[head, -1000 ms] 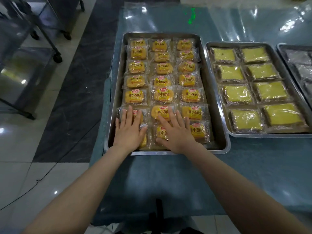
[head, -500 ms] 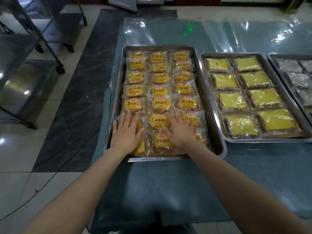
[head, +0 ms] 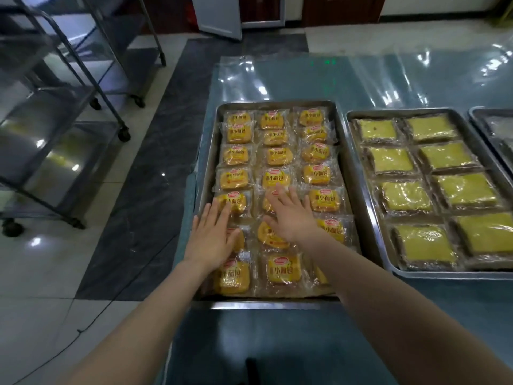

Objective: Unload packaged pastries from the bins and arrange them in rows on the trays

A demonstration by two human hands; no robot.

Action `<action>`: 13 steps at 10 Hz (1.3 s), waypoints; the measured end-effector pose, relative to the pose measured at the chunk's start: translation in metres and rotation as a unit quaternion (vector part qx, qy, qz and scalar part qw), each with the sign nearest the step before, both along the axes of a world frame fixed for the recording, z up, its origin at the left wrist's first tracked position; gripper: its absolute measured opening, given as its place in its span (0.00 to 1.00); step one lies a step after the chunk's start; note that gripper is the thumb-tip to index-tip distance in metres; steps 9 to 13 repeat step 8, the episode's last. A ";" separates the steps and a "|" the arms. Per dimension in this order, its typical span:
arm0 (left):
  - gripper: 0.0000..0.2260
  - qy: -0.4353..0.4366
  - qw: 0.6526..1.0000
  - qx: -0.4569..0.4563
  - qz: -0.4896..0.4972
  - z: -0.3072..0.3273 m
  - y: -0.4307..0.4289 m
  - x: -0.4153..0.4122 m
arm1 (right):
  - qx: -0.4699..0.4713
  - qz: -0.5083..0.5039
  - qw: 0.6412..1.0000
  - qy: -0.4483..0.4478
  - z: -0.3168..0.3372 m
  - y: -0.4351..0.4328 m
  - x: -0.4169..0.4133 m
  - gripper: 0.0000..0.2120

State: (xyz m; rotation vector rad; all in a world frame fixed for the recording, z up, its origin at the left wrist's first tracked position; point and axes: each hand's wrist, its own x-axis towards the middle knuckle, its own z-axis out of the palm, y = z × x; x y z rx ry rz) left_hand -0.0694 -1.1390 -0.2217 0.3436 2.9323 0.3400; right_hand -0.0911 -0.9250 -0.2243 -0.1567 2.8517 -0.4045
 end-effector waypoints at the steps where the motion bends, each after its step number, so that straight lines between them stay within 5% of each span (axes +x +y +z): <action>1: 0.29 0.009 1.000 0.001 -0.011 0.003 0.006 -0.026 | -0.002 0.010 1.000 0.005 -0.009 0.001 0.000 0.32; 6: 0.31 -0.091 0.991 -0.063 -0.073 0.006 0.033 -0.083 | -0.048 -0.026 0.998 0.027 0.015 0.011 -0.002 0.30; 8: 0.32 0.040 0.992 -0.011 -0.122 0.039 0.038 -0.063 | -0.022 -0.016 0.996 0.089 0.045 0.017 0.010 0.31; 13: 0.32 0.040 0.992 -0.011 -0.122 0.039 0.038 -0.063 | -0.022 -0.016 0.996 0.089 0.045 0.017 0.010 0.31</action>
